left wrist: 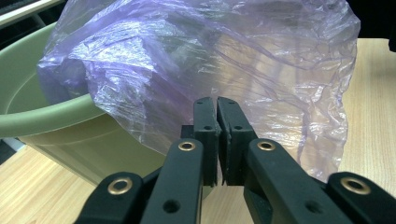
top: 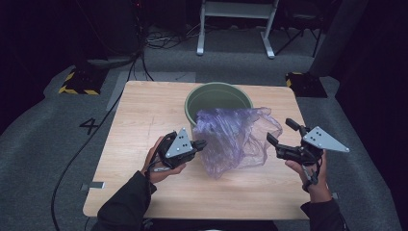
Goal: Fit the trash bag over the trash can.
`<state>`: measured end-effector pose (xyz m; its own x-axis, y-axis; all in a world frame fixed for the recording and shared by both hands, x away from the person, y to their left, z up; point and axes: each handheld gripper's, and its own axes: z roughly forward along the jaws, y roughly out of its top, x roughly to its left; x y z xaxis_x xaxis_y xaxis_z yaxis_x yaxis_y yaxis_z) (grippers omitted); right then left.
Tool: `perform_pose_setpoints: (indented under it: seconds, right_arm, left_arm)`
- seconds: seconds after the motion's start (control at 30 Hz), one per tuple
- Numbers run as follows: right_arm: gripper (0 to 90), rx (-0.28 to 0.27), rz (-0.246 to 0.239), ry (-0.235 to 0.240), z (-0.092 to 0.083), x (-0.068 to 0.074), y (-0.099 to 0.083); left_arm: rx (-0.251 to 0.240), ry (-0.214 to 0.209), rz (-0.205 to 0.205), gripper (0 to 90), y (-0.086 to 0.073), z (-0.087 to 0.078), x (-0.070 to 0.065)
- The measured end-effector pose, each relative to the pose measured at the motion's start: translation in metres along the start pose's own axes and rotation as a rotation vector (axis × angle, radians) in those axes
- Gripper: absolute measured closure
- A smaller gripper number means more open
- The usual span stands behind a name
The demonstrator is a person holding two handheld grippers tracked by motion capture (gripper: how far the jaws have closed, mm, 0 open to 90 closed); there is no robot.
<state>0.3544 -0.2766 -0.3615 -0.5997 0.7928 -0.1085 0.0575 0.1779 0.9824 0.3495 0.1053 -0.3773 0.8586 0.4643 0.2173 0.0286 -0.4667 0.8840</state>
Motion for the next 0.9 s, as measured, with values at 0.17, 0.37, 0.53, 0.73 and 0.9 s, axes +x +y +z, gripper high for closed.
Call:
perform_pose_setpoints:
  seconds: [0.17, 0.37, 0.53, 0.73, 0.9]
  right_arm:
    - [36.3, 0.014, -0.016, 0.042, 0.009, 0.003, -0.001]
    - [72.5, 0.001, -0.051, 0.113, 0.015, 0.01, 0.004]
    - [85.5, 0.013, -0.088, 0.137, 0.019, 0.018, 0.009]
    - [87.6, 0.02, -0.113, 0.144, 0.022, 0.023, 0.013]
    - [87.6, 0.021, -0.122, 0.146, 0.024, 0.026, 0.015]
  left_arm:
    - [-0.01, 0.004, -0.011, 71.9, 0.001, -0.002, -0.001]
    - [-0.05, 0.01, -0.045, 35.1, 0.003, -0.009, -0.007]
    - [-0.095, -0.011, -0.115, 15.4, 0.007, -0.015, -0.014]
    - [-0.115, -0.015, -0.096, 15.2, 0.024, -0.017, -0.031]
    - [-0.121, -0.036, -0.056, 15.3, 0.035, -0.014, -0.04]
